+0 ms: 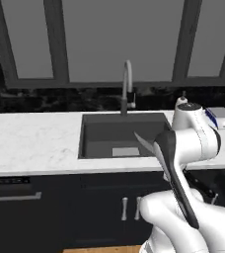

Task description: Pick up the knife from the drawer and place it on the cutting board. Then place the meat from the plate to the cutting board.

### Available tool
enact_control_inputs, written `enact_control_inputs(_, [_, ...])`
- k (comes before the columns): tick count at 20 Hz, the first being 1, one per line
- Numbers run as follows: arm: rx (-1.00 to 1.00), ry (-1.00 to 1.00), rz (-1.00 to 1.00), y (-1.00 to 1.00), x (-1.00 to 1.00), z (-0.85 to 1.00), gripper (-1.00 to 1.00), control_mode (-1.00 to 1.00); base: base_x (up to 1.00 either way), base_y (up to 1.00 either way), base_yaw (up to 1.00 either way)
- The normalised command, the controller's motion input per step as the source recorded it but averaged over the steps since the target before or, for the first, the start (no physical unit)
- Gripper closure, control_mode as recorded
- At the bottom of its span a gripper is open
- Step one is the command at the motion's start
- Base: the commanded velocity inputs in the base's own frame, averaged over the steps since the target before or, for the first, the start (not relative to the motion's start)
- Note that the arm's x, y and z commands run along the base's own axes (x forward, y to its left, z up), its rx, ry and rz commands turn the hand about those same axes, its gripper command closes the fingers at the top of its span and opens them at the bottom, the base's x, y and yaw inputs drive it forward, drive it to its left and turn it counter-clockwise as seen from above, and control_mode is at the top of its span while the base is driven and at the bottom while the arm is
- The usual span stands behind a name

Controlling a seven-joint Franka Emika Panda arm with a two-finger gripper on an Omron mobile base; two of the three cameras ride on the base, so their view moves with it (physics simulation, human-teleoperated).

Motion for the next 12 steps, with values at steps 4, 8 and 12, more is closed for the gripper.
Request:
enact_control_inputs(4, [0.0,0.0,0.0,0.0,0.0,0.0,1.0,1.0,-0.55,1.0,0.34])
enact_control_inputs(8, [0.0,0.0,0.0,0.0,0.0,0.0,1.0,1.0,-0.48,1.0,0.32])
enact_control_inputs(12, [0.0,0.0,0.0,0.0,0.0,0.0,1.0,1.0,-0.13,1.0,0.26])
